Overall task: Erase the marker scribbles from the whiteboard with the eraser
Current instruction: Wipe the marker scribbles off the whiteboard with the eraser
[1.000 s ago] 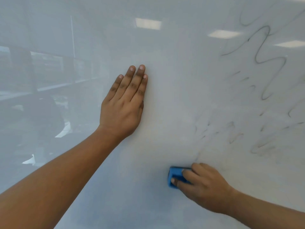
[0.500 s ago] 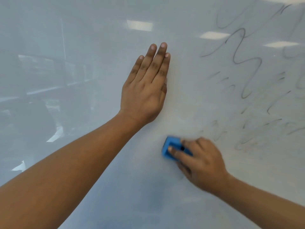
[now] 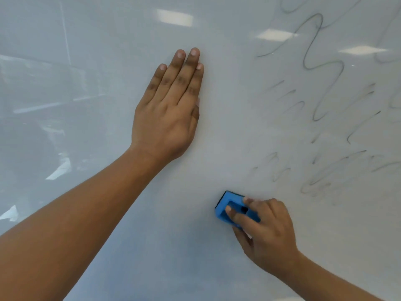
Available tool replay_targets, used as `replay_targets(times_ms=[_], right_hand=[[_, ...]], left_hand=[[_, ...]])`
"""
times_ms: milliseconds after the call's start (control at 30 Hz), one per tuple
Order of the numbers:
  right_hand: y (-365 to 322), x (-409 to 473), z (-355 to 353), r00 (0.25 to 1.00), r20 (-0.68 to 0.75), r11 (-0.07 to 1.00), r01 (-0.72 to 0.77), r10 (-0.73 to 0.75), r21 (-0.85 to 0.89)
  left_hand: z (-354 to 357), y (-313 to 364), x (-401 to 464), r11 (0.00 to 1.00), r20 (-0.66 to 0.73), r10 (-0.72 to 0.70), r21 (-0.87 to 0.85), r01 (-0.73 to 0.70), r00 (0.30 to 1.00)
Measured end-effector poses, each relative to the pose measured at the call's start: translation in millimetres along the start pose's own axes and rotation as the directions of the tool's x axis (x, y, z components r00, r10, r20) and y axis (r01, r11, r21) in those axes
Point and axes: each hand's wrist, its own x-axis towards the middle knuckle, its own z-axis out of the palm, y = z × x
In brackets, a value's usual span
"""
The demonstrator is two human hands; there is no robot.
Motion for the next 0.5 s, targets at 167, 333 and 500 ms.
replay_targets(times_ms=[167,333,500], right_hand=[[-15,-39,20,0.953,0.136,0.963,0.262,-0.269,0.066],[26,72,-21,0.97,-0.02,0.968,0.245,-0.244,0.055],[74,197,-68,0.96,-0.277,0.999,-0.038,0.045,0.03]], left_hand=[[-1,1,1,1.0,-0.009,-0.001,-0.005,0.001,1.0],[0,0,-3,1.0,-0.01,-0.009,0.009,0.009,1.0],[-3,2,1,1.0,0.01,-0.014,0.02,0.014,1.0]])
